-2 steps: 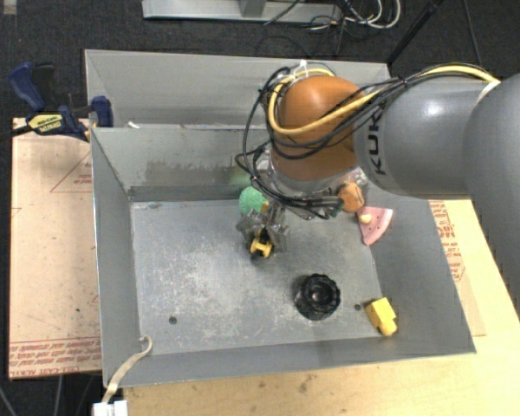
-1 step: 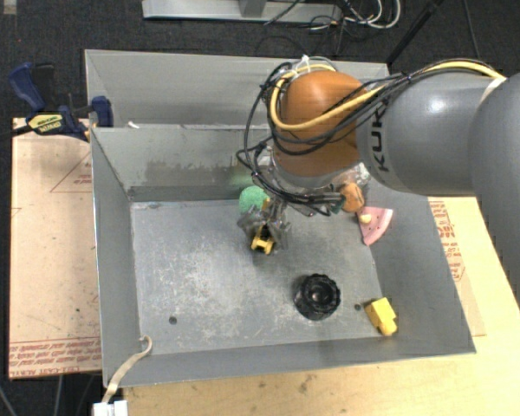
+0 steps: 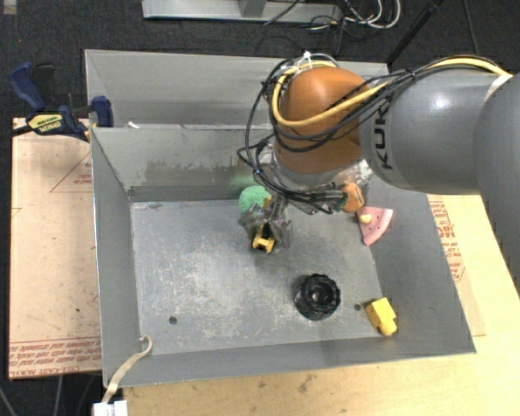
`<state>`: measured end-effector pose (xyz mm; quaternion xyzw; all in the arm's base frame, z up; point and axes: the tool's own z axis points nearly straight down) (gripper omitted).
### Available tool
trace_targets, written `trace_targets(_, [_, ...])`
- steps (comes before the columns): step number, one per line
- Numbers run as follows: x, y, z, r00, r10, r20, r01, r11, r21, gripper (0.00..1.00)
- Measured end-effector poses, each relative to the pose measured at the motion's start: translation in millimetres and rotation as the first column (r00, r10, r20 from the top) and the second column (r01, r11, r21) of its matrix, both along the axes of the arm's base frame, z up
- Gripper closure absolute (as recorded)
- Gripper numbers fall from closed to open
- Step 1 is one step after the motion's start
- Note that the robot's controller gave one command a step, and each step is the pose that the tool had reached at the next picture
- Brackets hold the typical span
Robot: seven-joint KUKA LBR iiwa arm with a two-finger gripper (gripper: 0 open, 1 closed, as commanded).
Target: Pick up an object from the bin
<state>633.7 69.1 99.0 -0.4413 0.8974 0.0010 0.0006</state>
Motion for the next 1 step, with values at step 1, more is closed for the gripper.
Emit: trace_targets(1, [-1.0, 0.2, 14.9, 1.000, -0.001, -0.004, 0.001, 1.000, -0.001, 1.00])
